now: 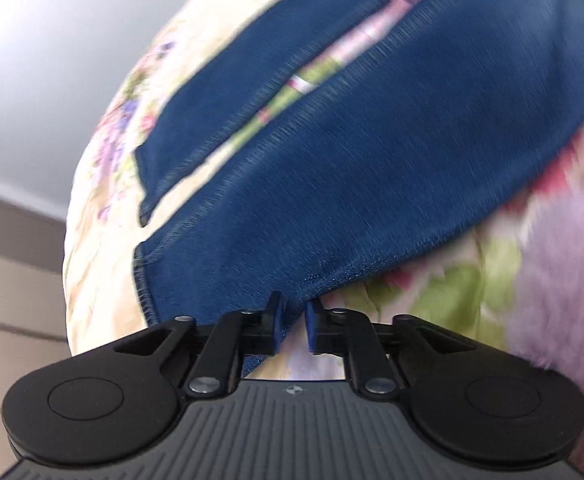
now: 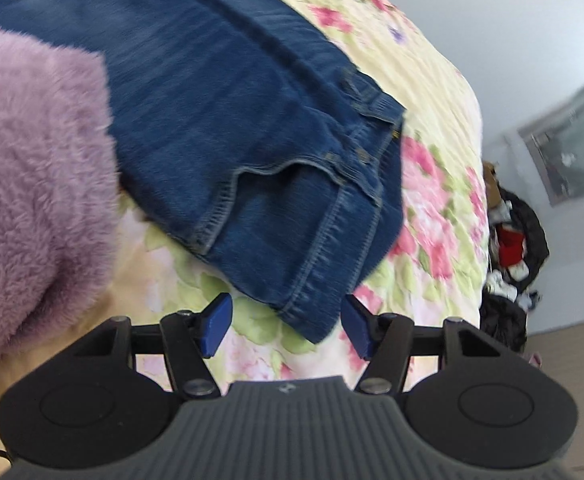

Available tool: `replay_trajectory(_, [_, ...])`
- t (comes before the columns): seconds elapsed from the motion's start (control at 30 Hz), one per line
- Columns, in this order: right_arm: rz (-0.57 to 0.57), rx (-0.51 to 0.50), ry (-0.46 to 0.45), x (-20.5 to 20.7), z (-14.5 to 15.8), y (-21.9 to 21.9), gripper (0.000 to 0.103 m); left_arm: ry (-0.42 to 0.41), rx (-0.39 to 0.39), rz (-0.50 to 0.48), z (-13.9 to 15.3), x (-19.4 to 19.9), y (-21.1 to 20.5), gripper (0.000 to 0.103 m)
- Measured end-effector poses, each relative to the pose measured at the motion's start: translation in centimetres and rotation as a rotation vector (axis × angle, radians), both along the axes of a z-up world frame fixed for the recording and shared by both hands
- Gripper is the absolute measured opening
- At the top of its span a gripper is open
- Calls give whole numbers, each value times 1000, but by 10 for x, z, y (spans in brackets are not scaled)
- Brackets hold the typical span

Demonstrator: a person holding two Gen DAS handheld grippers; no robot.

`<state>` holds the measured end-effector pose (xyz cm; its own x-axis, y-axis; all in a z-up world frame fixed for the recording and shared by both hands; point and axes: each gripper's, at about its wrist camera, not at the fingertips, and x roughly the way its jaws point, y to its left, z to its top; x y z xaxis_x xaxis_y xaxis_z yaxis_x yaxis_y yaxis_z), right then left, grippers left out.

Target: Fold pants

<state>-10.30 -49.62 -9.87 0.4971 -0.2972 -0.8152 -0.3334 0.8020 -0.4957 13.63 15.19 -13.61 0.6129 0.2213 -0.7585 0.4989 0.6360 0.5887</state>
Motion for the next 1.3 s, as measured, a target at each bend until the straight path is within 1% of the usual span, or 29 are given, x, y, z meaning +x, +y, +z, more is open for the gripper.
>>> replay_trajectory(0.03, [25, -5, 6, 1, -3, 3, 54, -11, -28, 21, 6, 2, 0, 11])
replay_trajectory(0.1, [66, -11, 15, 3, -10, 10, 53, -34, -60, 53, 14, 6, 1, 10])
replay_trajectory(0.33, [154, -30, 37, 16, -38, 24, 42, -68, -46, 105, 23, 8, -5, 9])
replay_trajectory(0.43, [148, -29, 17, 19, -47, 26, 33, -84, -62, 140, 28, 8, -6, 9])
replay_trajectory(0.47, [140, -25, 4, 18, -48, 26, 26, -90, -67, 149, 30, 7, -5, 9])
replay_trajectory(0.5, [135, -20, -7, 17, -47, 28, 23, -95, -72, 156, 32, 5, -6, 8])
replay_trajectory(0.53, [130, -21, -23, 16, -46, 29, 16, -98, -77, 164, 33, 4, -6, 8])
replay_trajectory(0.57, [122, -22, -45, 13, -44, 29, 9, -101, -82, 170, 34, 4, -6, 8])
replay_trajectory(0.6, [108, -19, -64, 12, -41, 28, 7, -105, -87, 177, 36, 4, -6, 8])
replay_trajectory(0.67, [67, 16, -105, 12, -30, 25, 4, -112, -99, 191, 39, 5, -6, 8])
replay_trajectory(0.77, [19, 42, -177, 14, -12, 22, 2, -135, -114, 209, 47, 7, -8, 8])
replay_trajectory(1.0, [-64, 61, -326, 48, 32, 14, 0, -195, -178, 282, 72, 27, -4, 7])
replay_trajectory(1.17, [-122, 65, -390, 81, 59, 10, 0, -230, -197, 317, 91, 49, -9, 5])
replay_trajectory(1.3, [-162, 60, -422, 116, 75, 8, 0, -246, -206, 348, 105, 78, -13, 5])
